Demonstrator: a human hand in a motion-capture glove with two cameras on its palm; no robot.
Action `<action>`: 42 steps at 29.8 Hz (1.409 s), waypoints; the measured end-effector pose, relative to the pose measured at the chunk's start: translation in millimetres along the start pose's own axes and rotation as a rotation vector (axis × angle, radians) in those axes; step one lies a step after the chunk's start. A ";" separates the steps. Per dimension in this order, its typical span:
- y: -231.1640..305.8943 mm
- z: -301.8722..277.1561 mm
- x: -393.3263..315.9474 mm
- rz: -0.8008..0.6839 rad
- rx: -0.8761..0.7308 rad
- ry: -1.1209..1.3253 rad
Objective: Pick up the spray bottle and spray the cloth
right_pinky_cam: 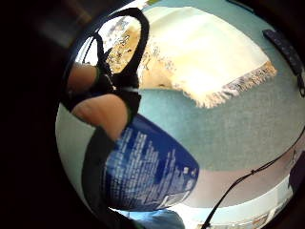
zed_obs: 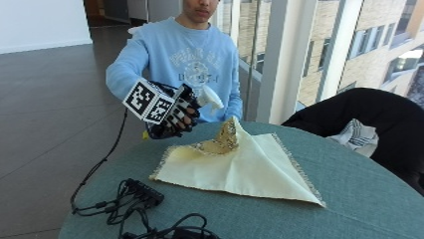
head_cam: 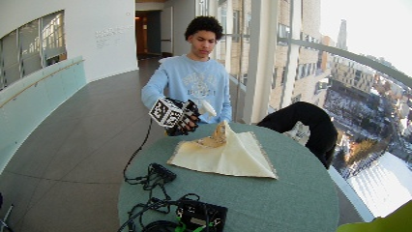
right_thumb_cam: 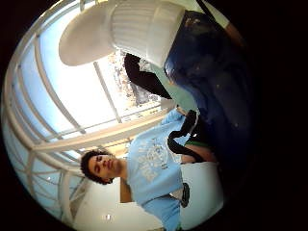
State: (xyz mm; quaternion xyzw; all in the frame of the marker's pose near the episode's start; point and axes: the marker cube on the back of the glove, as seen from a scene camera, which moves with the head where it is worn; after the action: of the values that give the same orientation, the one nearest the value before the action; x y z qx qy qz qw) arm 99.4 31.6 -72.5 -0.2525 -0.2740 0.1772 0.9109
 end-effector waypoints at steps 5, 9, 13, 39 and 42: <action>-1.7 -1.1 1.5 0.014 0.006 -0.005; -3.4 -0.7 0.5 0.012 0.003 -0.008; -4.2 0.5 0.3 0.008 0.000 -0.014; -5.1 5.5 -0.1 0.015 -0.005 -0.042; -5.6 6.0 -0.1 0.008 -0.003 -0.038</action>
State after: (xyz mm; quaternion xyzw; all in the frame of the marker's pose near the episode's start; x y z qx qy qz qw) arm 96.8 29.2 -65.1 -0.2518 -0.2905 0.1852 0.9044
